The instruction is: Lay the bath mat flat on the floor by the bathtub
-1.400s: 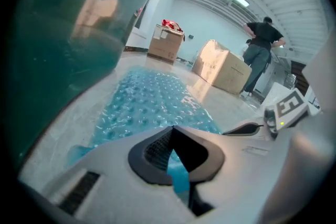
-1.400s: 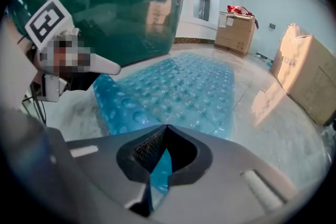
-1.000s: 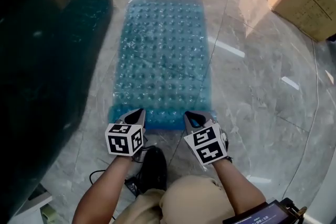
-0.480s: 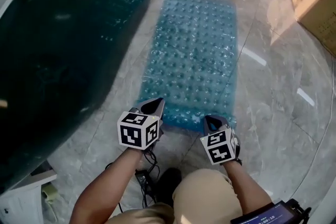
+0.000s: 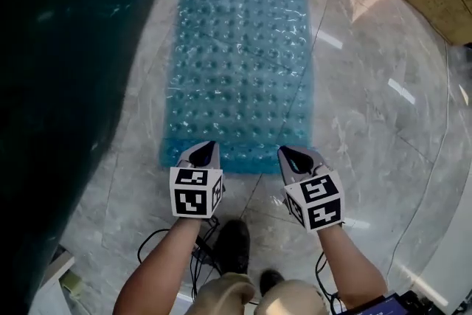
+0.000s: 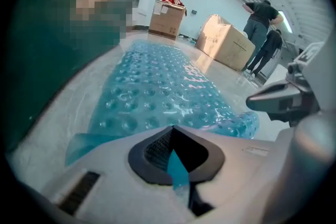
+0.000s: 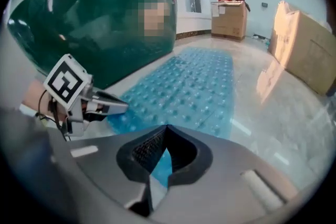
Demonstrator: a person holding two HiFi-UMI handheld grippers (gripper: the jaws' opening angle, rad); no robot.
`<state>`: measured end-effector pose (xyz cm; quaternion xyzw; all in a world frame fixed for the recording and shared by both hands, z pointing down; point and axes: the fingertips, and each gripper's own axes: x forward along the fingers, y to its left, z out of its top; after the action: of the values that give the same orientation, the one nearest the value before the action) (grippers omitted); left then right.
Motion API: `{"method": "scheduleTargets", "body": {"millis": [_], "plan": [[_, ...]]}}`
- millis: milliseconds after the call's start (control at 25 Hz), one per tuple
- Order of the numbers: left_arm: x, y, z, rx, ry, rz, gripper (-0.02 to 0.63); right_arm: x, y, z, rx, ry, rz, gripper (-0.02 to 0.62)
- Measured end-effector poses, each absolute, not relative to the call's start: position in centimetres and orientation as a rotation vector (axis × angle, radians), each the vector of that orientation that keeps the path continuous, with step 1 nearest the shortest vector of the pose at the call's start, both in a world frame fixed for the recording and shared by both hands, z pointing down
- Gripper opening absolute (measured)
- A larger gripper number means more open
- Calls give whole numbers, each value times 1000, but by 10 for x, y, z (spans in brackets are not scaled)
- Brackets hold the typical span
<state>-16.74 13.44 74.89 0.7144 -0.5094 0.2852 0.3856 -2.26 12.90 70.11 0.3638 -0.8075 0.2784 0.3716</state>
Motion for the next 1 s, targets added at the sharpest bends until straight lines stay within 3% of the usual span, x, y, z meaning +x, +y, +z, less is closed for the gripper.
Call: {"method": "scheduleTargets", "body": {"millis": [520,760,1000], "plan": [[-177,160,709,1929,-1414,600,6,-24,197,751,961,-2003,507,8],[-178,199,743,1837,-1352,756,6,-22,233,731,893,-2089,560,9],[-177,262,759,1773,-1329,699,6,-3,215,735,975,-2028,561,9]]}}
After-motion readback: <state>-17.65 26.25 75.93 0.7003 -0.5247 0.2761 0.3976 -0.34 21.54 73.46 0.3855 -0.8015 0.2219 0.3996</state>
